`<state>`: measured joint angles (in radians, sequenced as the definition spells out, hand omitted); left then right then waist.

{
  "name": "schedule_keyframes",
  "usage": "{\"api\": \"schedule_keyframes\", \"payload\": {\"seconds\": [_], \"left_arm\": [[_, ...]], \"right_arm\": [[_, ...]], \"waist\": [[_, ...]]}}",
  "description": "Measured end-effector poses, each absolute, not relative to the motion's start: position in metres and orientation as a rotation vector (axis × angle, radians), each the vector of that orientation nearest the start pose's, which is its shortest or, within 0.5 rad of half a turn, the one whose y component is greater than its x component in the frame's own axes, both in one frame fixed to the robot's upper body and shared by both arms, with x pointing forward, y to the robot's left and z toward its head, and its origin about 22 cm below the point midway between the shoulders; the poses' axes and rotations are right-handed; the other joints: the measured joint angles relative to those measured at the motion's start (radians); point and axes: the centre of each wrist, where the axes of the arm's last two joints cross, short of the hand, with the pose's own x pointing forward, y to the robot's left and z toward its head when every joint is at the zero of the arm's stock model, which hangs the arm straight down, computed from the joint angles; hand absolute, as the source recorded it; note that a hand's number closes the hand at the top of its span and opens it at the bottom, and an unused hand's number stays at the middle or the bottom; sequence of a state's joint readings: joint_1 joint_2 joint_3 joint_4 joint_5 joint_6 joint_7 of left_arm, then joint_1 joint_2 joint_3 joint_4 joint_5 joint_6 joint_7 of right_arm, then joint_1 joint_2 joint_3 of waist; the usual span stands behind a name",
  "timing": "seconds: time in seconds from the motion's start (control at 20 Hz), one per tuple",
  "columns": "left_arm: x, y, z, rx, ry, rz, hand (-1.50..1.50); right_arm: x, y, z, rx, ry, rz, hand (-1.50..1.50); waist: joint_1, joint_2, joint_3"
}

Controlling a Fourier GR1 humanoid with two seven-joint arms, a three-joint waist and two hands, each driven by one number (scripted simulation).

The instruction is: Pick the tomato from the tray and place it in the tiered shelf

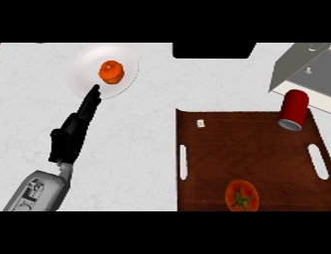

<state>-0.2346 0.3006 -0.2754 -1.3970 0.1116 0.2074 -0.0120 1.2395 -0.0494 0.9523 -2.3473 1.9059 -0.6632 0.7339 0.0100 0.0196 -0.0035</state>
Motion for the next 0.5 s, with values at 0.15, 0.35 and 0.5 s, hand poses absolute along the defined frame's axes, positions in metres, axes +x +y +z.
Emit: {"api": "schedule_keyframes", "payload": {"seconds": [0.15,0.35,0.5], "left_arm": [[0.287,0.225,0.02,0.106,-1.594,-0.278,0.0],[0.288,0.221,0.025,0.095,-1.592,-0.272,0.0],[0.284,0.22,0.022,0.092,-1.589,-0.269,0.0]], "right_arm": [[0.009,-0.119,0.099,-1.343,-1.08,0.327,-1.5],[0.019,-0.116,0.095,-1.35,-1.073,0.335,-1.5],[0.026,-0.114,0.092,-1.353,-1.06,0.357,-1.5]], "waist": [[0.003,-0.003,0.001],[0.004,-0.005,0.001],[0.004,-0.007,0.002]]}}
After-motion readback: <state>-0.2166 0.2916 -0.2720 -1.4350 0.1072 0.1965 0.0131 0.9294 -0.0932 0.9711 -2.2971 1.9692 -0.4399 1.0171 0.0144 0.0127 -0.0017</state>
